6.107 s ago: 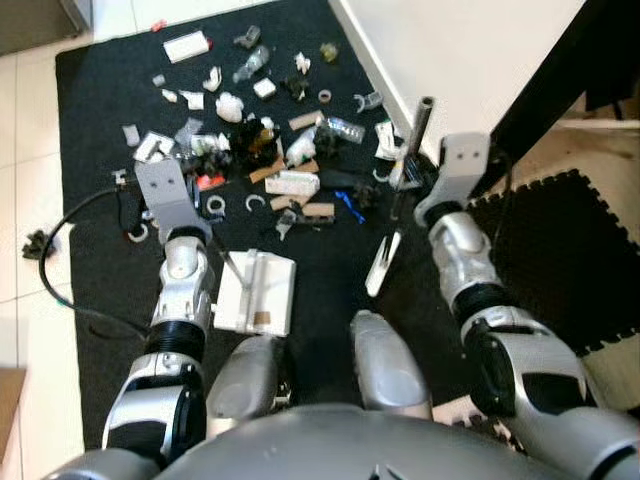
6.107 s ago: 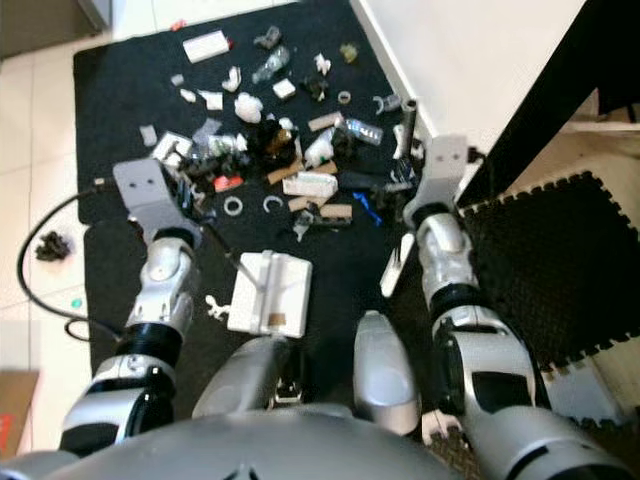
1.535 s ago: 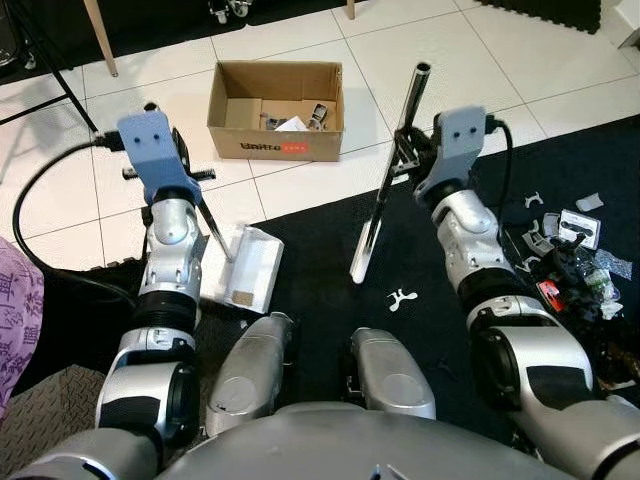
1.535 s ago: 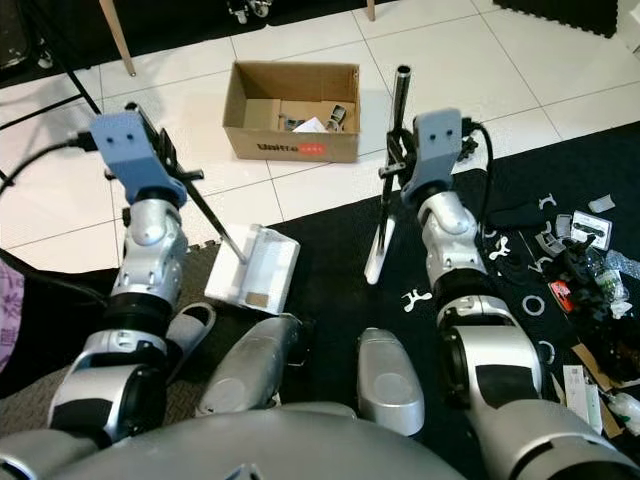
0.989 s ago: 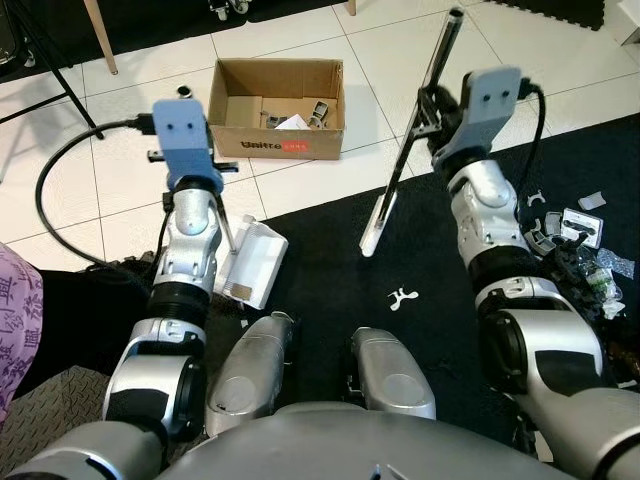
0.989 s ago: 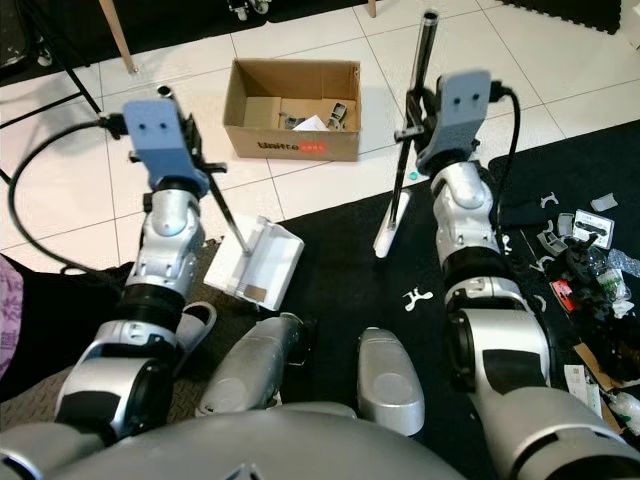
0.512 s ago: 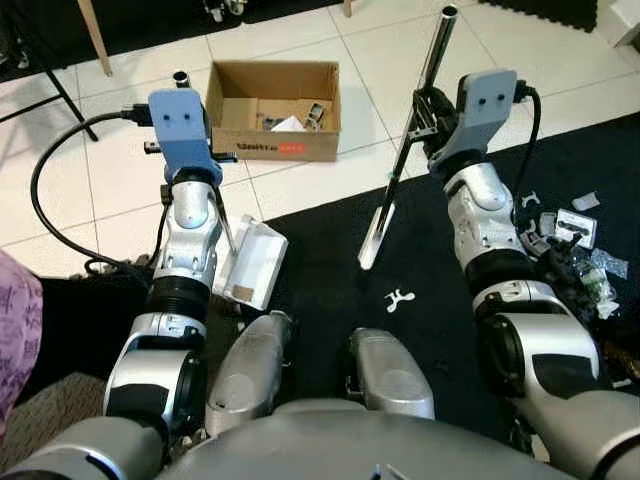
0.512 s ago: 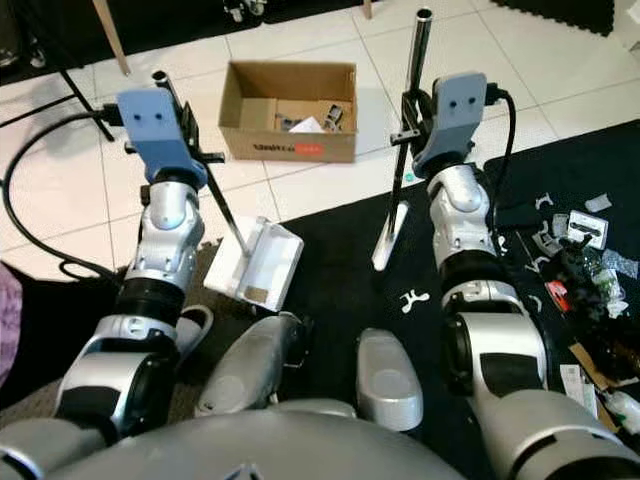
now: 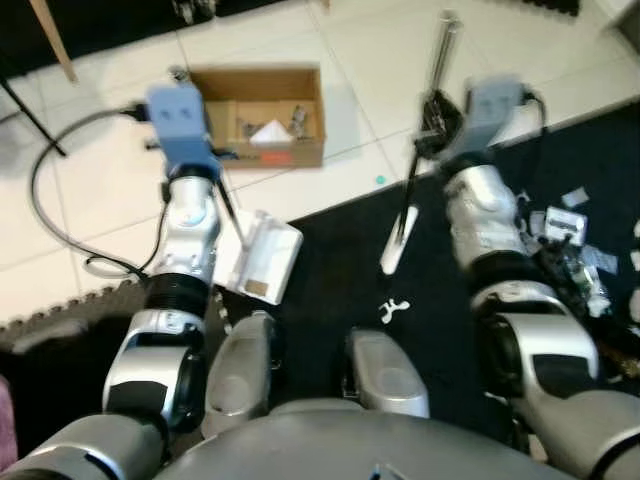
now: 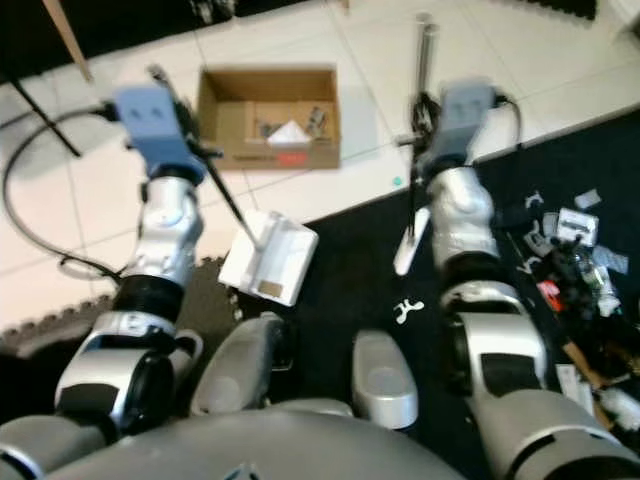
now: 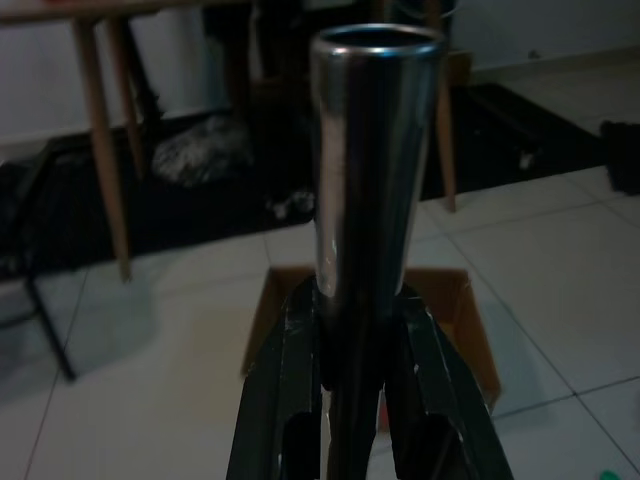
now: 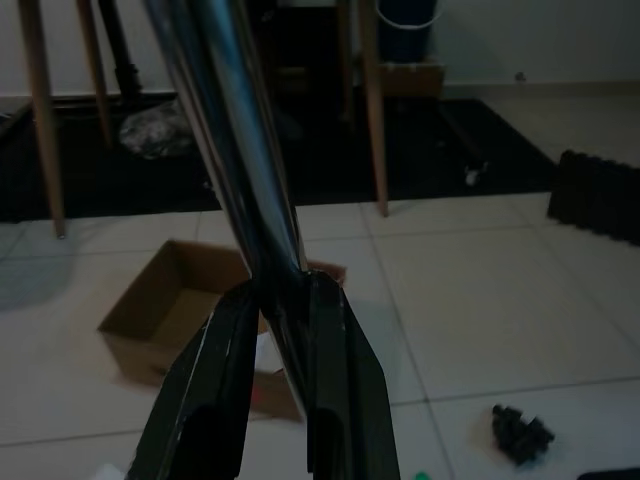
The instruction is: Sweep floor
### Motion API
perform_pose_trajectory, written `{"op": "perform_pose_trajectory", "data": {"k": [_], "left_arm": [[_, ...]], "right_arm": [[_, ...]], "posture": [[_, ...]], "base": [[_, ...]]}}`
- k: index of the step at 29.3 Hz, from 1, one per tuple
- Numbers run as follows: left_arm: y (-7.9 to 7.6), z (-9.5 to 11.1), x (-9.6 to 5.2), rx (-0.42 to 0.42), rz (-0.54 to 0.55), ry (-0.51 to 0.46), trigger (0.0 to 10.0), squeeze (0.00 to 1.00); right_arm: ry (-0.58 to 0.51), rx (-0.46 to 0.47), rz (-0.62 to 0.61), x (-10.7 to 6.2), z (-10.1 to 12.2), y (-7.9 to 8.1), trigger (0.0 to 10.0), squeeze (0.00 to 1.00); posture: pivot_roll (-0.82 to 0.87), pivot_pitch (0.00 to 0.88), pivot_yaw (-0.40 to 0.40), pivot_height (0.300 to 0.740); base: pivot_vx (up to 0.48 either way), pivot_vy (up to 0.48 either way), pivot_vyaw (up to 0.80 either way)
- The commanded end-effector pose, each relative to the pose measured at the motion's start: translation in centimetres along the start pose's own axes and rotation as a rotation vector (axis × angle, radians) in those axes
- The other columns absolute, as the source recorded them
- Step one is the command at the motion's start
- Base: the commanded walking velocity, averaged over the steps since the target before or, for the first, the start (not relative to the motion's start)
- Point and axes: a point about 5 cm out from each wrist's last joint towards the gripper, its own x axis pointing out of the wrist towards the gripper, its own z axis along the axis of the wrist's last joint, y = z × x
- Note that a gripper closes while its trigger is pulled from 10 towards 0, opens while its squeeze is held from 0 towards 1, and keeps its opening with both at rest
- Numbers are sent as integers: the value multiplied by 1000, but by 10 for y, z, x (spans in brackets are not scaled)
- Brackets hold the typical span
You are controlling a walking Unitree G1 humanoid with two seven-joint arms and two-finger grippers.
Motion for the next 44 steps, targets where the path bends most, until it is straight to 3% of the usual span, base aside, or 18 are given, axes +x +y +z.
{"op": "perform_pose_trajectory", "data": {"k": [1,25,36,40,44], "left_arm": [[-1,10,3,8,-3,-52,10000,0],[0,8,3,12,1,-47,10000,0],[1,7,3,8,10,-36,10000,0],[1,7,3,4,13,-38,10000,0],[2,7,2,3,16,-39,10000,0]], "right_arm": [[-24,-5,-26,-1,5,-8,10000,0],[-12,-8,-18,-1,3,-8,10000,0],[-10,-14,-25,-2,3,-10,10000,0],[-6,-28,-34,-3,3,-14,10000,0],[-3,-65,-76,-5,7,-31,10000,0]], "posture": [[-25,24,10,740],[-23,14,9,740],[-25,15,9,740],[-25,22,10,740],[-26,25,11,740]], "base": [[454,0,0],[445,0,0],[80,0,0],[0,0,0],[0,0,0]]}}
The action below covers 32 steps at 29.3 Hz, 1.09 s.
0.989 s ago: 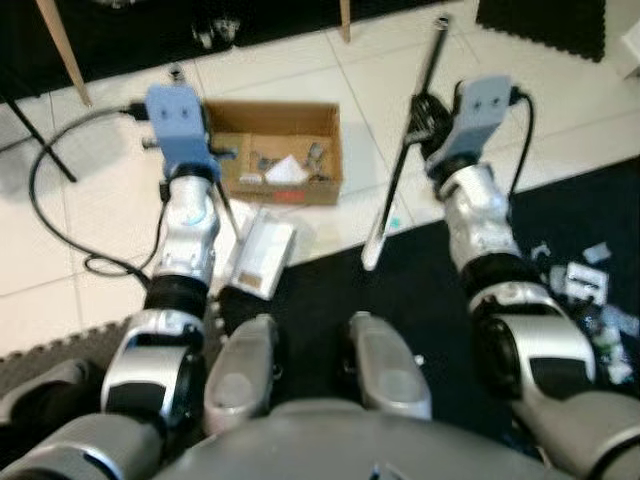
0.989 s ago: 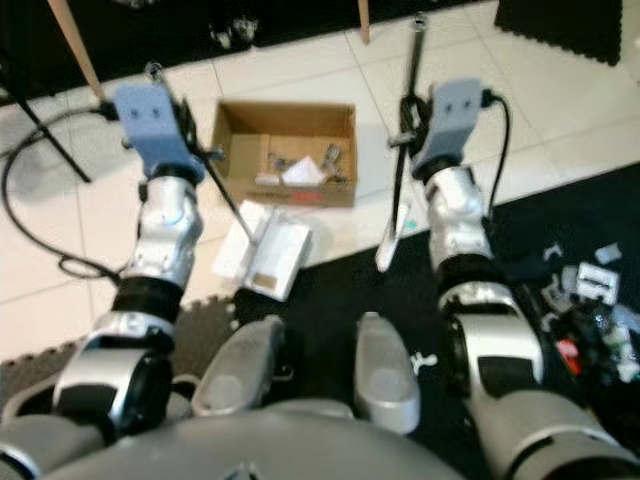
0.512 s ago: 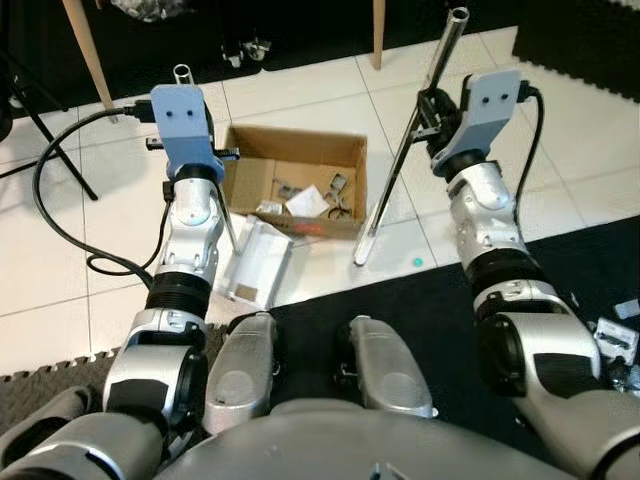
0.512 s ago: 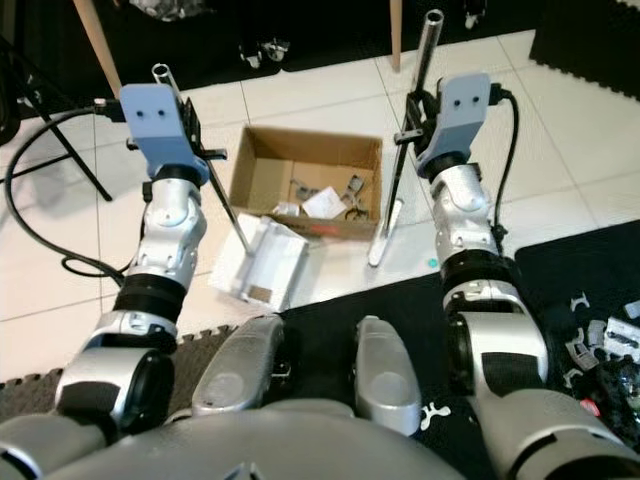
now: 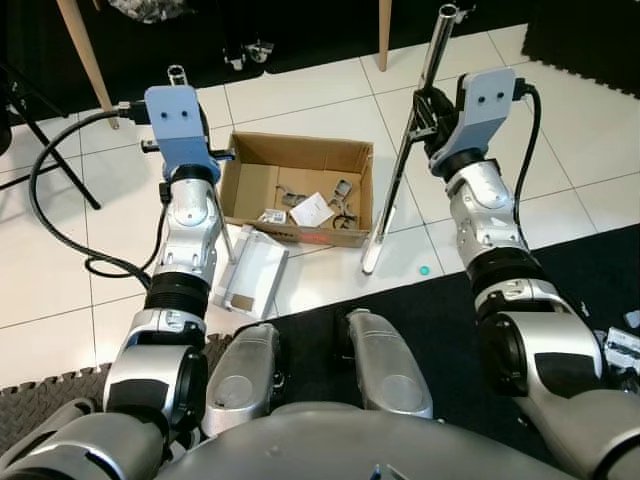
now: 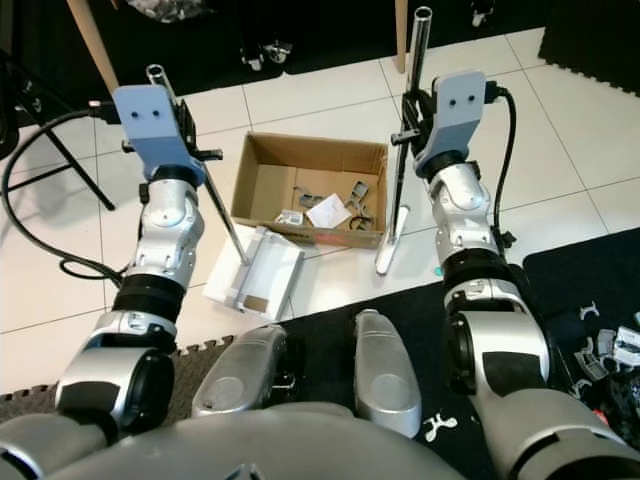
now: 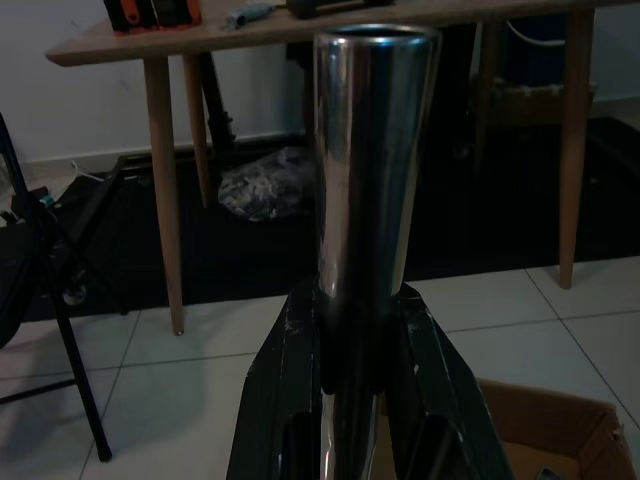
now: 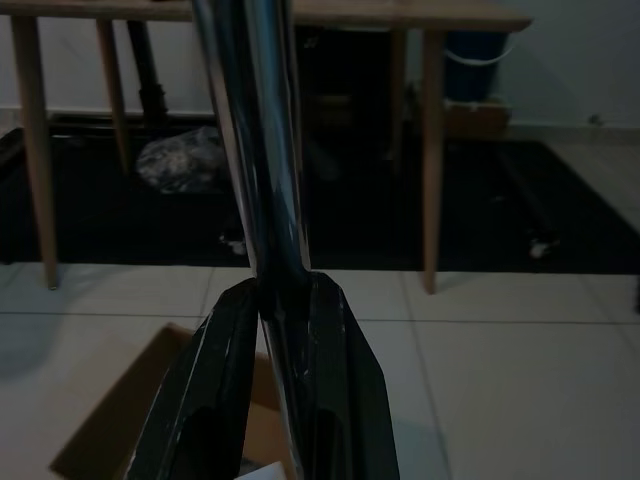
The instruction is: Sweep floor
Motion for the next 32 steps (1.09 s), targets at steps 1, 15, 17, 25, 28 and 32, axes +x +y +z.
{"op": "perform_pose_trajectory", "data": {"k": [1,15,17,25,28,32], "left_arm": [[0,8,1,3,-1,-45,10000,0],[7,15,8,17,2,-82,10000,0],[8,16,9,15,4,-86,10000,0],[15,46,26,-10,11,-169,10000,0],[14,64,33,-11,3,-229,10000,0],[12,70,37,16,-19,-247,10000,0]], "right_arm": [[-23,-36,-42,-1,7,-15,10000,0],[-48,-39,-78,2,15,-25,10000,0],[-46,-37,-76,2,14,-24,10000,0],[-29,-22,-62,1,7,-16,10000,0],[-21,-20,-56,0,4,-14,10000,0],[-19,-15,-45,1,3,-9,10000,0]], "posture": [[-26,25,11,740],[-26,27,18,740],[-26,27,18,740],[-25,27,18,740],[-25,27,17,740],[-25,24,20,740]], "base": [[0,0,0],[0,0,0],[0,0,0],[0,0,0],[0,0,0],[0,0,0]]}}
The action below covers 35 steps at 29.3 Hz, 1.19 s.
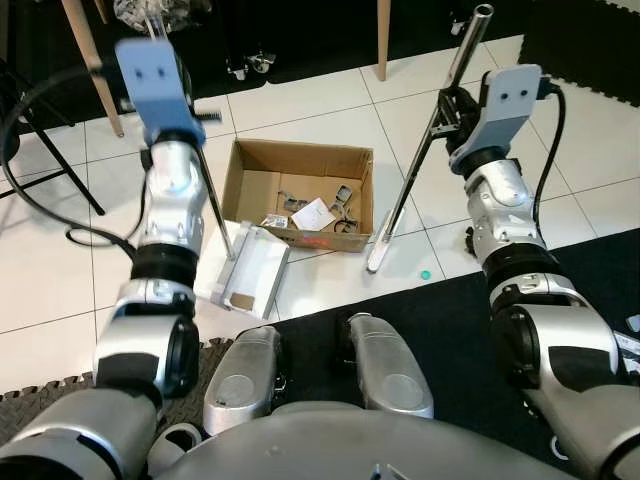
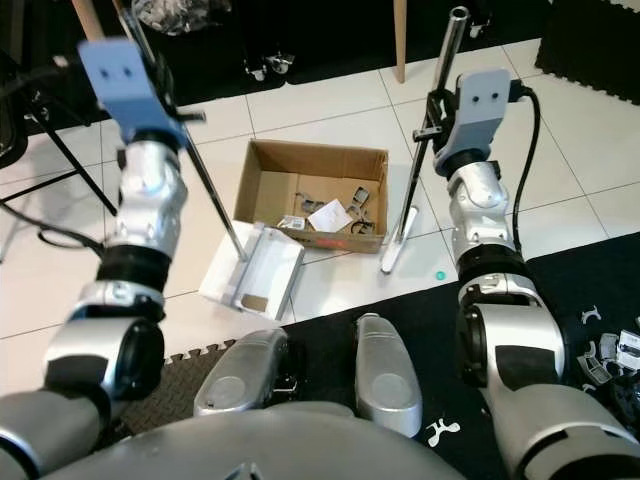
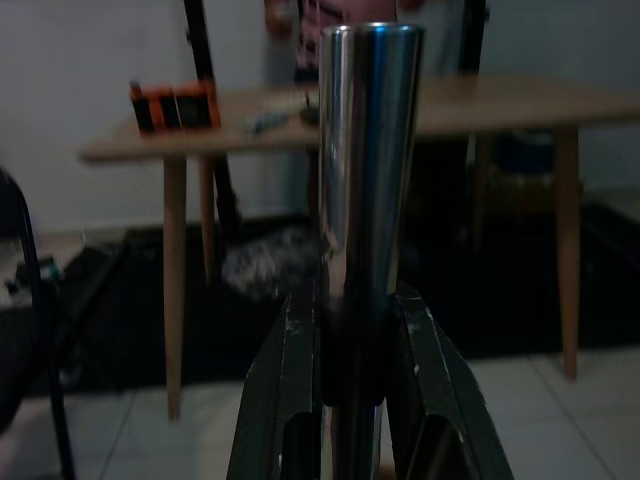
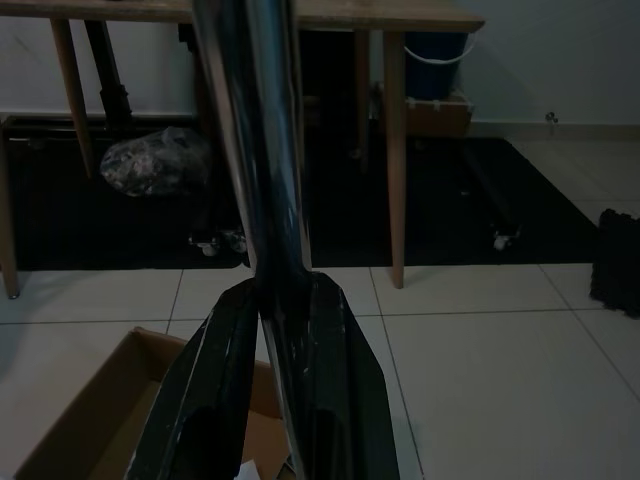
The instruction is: Sweep floor
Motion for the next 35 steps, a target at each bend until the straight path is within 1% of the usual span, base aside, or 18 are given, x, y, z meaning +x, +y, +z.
{"op": "perform_pose_trajectory", "data": {"k": [1,5,8,9,10,11,12,13,14,15,19,22,24,26,29,30,31,35], "left_arm": [[1,7,4,62,-34,-55,10000,0],[0,10,5,41,-35,-66,10000,0],[-1,25,11,19,-47,-114,10000,0],[-1,25,11,19,-47,-114,10000,0],[-1,29,13,17,-50,-126,10000,0],[-2,43,18,5,-59,-172,10000,0],[-2,43,18,5,-59,-172,10000,0],[-2,49,20,-1,-60,-190,10000,0],[-3,62,26,-4,-64,-229,10000,0],[-3,62,26,-4,-64,-229,10000,0],[-6,75,35,4,-79,-264,10000,0],[-7,78,37,7,-84,-271,10000,0],[-9,84,39,-4,-89,-273,10000,0],[-10,87,40,-31,-92,-257,10000,0],[-14,94,43,-67,-95,-264,10000,0],[-14,94,43,-67,-95,-264,10000,0],[-17,98,46,-90,-83,-259,10000,0],[-21,100,50,-119,-68,-234,10000,0]], "right_arm": [[-39,-17,14,1,4,4,10000,0],[-44,-15,17,1,4,6,10000,0],[-44,-13,16,0,4,6,10000,0],[-44,-13,16,0,4,6,10000,0],[-43,-13,16,0,4,5,10000,0],[-42,-14,20,0,4,6,10000,0],[-42,-14,20,0,4,6,10000,0],[-42,-14,21,0,4,6,10000,0],[-42,-13,25,1,4,8,10000,0],[-42,-13,25,1,4,8,10000,0],[-44,-12,32,2,5,10,10000,0],[-45,-13,32,3,5,10,10000,0],[-46,-12,28,2,5,9,10000,0],[-44,-13,25,1,4,8,10000,0],[-39,-14,23,1,3,7,10000,0],[-39,-14,23,1,3,7,10000,0],[-36,-14,23,1,3,7,10000,0],[-35,-15,26,2,4,8,10000,0]], "posture": [[-37,24,24,740],[-41,25,25,740],[-36,26,26,740],[-36,26,26,740],[-36,26,26,740],[-33,25,22,740],[-33,25,22,740],[-33,25,22,740],[-29,24,18,740],[-29,24,18,740],[-29,22,21,740],[-35,21,23,740],[-35,21,23,740],[-35,21,23,740],[-35,17,25,740],[-35,17,25,740],[-35,14,24,740],[-36,10,23,740]], "base": [[0,0,0],[0,0,0],[0,0,0],[0,0,0],[0,0,0],[0,0,0],[0,0,0],[0,0,0],[0,0,0],[0,0,0],[0,0,0],[0,0,0],[0,0,0],[0,0,0],[0,0,0],[0,0,0],[0,0,0],[0,0,0]]}}
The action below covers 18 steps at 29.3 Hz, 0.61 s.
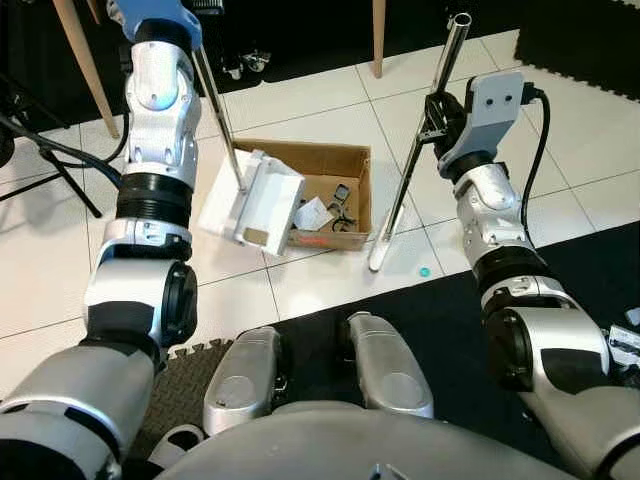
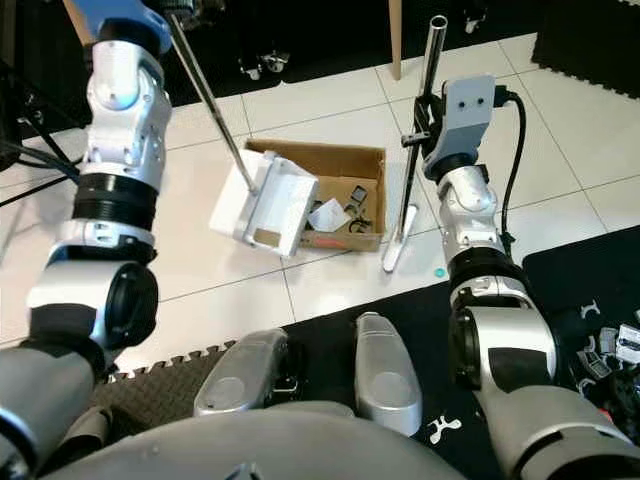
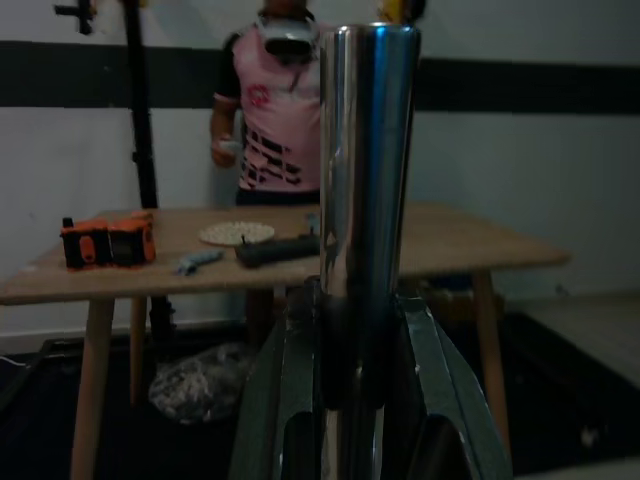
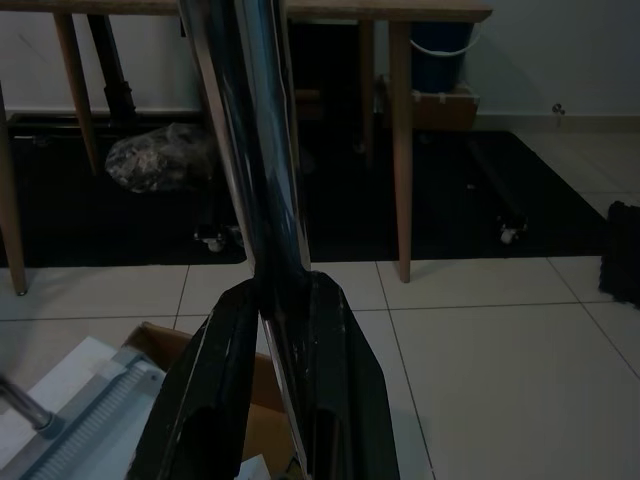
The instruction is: Sweep floor
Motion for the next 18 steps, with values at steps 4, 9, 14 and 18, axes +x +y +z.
{"op": "perform_pose_trajectory", "data": {"k": [4,9,14,18], "left_arm": [[-10,9,8,-54,18,1,10000,0],[-19,12,12,-54,3,-8,10000,0],[-31,15,13,32,-60,-78,10000,0],[-37,15,16,51,-73,-88,10000,0]], "right_arm": [[-36,-24,11,4,8,1,10000,0],[-34,-26,13,4,8,0,10000,0],[-34,-27,14,5,8,1,10000,0],[-34,-26,14,5,8,1,10000,0]], "posture": [[-36,10,23,740],[-36,6,21,740],[-42,9,24,740],[-46,13,24,740]], "base": [[0,0,0],[0,0,0],[0,0,0],[0,0,0]]}}
